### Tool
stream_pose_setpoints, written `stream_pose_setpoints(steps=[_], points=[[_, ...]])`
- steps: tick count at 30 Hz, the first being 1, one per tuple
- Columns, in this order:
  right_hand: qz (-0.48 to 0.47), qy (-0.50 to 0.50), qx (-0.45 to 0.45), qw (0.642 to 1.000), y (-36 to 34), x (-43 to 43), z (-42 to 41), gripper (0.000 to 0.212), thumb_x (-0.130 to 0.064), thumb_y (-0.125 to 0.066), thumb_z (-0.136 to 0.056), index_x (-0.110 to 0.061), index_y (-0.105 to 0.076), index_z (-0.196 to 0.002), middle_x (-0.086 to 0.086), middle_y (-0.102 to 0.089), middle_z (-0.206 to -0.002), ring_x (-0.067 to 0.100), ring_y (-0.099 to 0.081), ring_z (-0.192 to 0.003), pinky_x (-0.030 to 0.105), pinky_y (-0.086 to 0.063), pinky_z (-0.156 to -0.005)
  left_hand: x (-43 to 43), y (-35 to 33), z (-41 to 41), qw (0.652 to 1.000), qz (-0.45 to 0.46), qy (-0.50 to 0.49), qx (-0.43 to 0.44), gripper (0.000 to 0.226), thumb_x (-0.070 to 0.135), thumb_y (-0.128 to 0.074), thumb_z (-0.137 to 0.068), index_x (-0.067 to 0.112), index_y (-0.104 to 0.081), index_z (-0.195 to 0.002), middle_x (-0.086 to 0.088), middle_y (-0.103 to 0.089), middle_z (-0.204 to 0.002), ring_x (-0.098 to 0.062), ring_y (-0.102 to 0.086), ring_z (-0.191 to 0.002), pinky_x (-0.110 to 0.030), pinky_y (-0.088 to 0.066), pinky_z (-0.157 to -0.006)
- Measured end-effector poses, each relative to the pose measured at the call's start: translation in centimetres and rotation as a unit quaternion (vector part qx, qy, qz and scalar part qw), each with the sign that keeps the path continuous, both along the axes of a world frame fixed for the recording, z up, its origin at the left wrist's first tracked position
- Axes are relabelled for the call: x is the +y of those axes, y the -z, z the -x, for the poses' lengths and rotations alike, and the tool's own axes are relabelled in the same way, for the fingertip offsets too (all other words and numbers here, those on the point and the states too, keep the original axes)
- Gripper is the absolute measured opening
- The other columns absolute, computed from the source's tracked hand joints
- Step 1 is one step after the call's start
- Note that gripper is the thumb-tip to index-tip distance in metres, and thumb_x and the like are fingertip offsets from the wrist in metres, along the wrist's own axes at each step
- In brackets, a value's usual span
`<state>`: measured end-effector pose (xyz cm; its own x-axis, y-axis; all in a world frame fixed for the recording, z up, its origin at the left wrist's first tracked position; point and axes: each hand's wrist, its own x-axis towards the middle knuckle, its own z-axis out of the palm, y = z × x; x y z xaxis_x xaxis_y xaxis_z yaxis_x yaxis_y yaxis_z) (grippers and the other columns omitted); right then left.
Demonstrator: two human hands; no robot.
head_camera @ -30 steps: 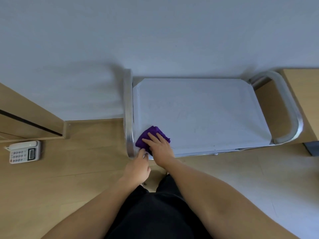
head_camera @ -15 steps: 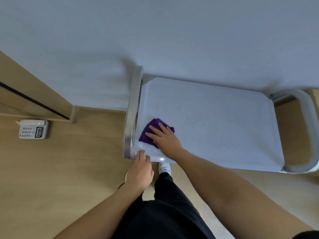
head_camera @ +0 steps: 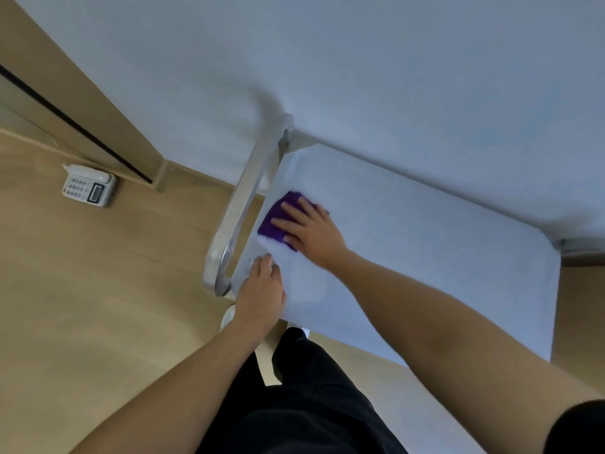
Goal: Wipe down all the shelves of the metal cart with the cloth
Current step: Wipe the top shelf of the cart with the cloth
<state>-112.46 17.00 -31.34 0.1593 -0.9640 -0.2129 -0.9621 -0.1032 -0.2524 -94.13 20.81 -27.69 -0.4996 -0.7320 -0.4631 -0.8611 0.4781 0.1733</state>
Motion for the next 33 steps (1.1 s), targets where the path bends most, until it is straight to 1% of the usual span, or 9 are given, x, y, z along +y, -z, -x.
stream_pose_setpoints(steps=[5, 7, 14, 16, 21, 23, 29, 31, 33], points=[[-0.023, 0.260, -0.053, 0.964, -0.4, -5.4, 3.6, 0.046, -0.042, -0.034, -0.103, -0.035, -0.033, -0.148, -0.001, -0.018, -0.163, 0.034, -0.004, -0.151, 0.052, -0.010, -0.121, 1.0, 0.8, 0.2, 0.999, -0.013, -0.034, 0.009, 0.055, 0.022, -0.035, -0.098, 0.003, -0.021, -0.148, -0.010, -0.009, -0.160, -0.026, -0.005, -0.149, -0.032, -0.033, -0.111], [-0.031, 0.295, -0.072, 0.952, -0.3, -5.7, 2.5, 0.045, -0.040, -0.035, -0.103, -0.035, -0.033, -0.148, -0.001, -0.018, -0.163, 0.036, -0.002, -0.151, 0.052, -0.007, -0.122, 1.1, 0.9, 0.2, 0.999, -0.011, -0.040, 0.004, 0.054, 0.021, -0.035, -0.098, 0.004, -0.021, -0.148, -0.009, -0.009, -0.161, -0.025, -0.004, -0.149, -0.030, -0.034, -0.112], [0.018, -0.011, -0.020, 1.000, 0.3, -1.8, 1.6, 0.045, -0.036, -0.038, -0.103, -0.035, -0.034, -0.148, -0.002, -0.026, -0.161, 0.034, -0.013, -0.151, 0.048, -0.014, -0.122, 1.1, 0.6, -0.1, 1.000, -0.007, -0.027, -0.009, 0.053, 0.021, -0.037, -0.099, 0.007, -0.023, -0.148, -0.008, -0.009, -0.161, -0.023, -0.006, -0.149, -0.026, -0.042, -0.105], [0.023, 0.025, 0.013, 0.999, 0.5, -3.6, 4.1, 0.046, -0.034, -0.039, -0.102, -0.033, -0.034, -0.149, -0.001, -0.027, -0.161, 0.033, -0.013, -0.150, 0.047, -0.016, -0.122, 1.2, 0.7, -0.4, 1.000, -0.010, -0.014, -0.008, 0.057, 0.022, -0.036, -0.099, 0.007, -0.015, -0.150, -0.007, -0.001, -0.162, -0.022, 0.000, -0.149, -0.027, -0.039, -0.108], [0.013, 0.320, -0.059, 0.946, -0.2, -6.1, 6.2, 0.046, -0.026, -0.037, -0.103, -0.030, -0.034, -0.148, -0.001, -0.019, -0.163, 0.035, -0.004, -0.151, 0.050, -0.009, -0.122, 1.3, 0.9, -0.8, 1.000, -0.008, 0.011, -0.001, 0.061, 0.019, -0.034, -0.102, 0.007, -0.003, -0.152, -0.009, 0.011, -0.162, -0.023, 0.007, -0.149, -0.023, -0.028, -0.114], [0.009, 0.319, -0.065, 0.946, -0.2, -5.7, 3.4, 0.048, -0.022, -0.040, -0.101, -0.031, -0.035, -0.147, 0.000, -0.021, -0.162, 0.036, -0.005, -0.151, 0.051, -0.009, -0.122, 1.2, 1.0, -1.0, 1.000, -0.008, 0.016, -0.003, 0.060, 0.016, -0.035, -0.102, 0.008, -0.004, -0.152, -0.009, 0.011, -0.161, -0.024, 0.007, -0.149, -0.022, -0.025, -0.115], [0.040, 0.069, -0.050, 0.996, 0.7, 0.8, -0.6, 0.048, -0.023, -0.045, -0.100, -0.032, -0.037, -0.147, -0.002, -0.028, -0.160, 0.033, -0.014, -0.150, 0.049, -0.015, -0.122, 1.2, 0.5, -1.2, 0.999, -0.020, 0.030, -0.006, 0.062, 0.015, -0.039, -0.101, 0.007, -0.004, -0.152, -0.009, 0.011, -0.161, -0.024, 0.008, -0.149, -0.026, -0.031, -0.113], [0.038, 0.081, -0.001, 0.996, 1.0, 1.0, 2.5, 0.047, -0.027, -0.038, -0.102, -0.031, -0.034, -0.149, -0.001, -0.026, -0.161, 0.030, -0.014, -0.151, 0.046, -0.012, -0.123, 1.1, 0.6, -1.4, 0.999, -0.028, 0.033, 0.007, 0.062, 0.014, -0.039, -0.100, 0.007, -0.006, -0.152, -0.008, 0.010, -0.161, -0.024, 0.007, -0.149, -0.026, -0.032, -0.112], [0.032, 0.213, 0.000, 0.977, 0.9, 1.0, 5.6, 0.046, -0.027, -0.037, -0.103, -0.028, -0.036, -0.149, 0.002, -0.027, -0.160, 0.031, -0.014, -0.151, 0.045, -0.010, -0.123, 0.9, 0.8, -1.6, 0.999, -0.034, 0.032, 0.019, 0.061, 0.016, -0.038, -0.100, 0.008, -0.007, -0.152, -0.007, 0.009, -0.162, -0.024, 0.007, -0.149, -0.027, -0.035, -0.109]])
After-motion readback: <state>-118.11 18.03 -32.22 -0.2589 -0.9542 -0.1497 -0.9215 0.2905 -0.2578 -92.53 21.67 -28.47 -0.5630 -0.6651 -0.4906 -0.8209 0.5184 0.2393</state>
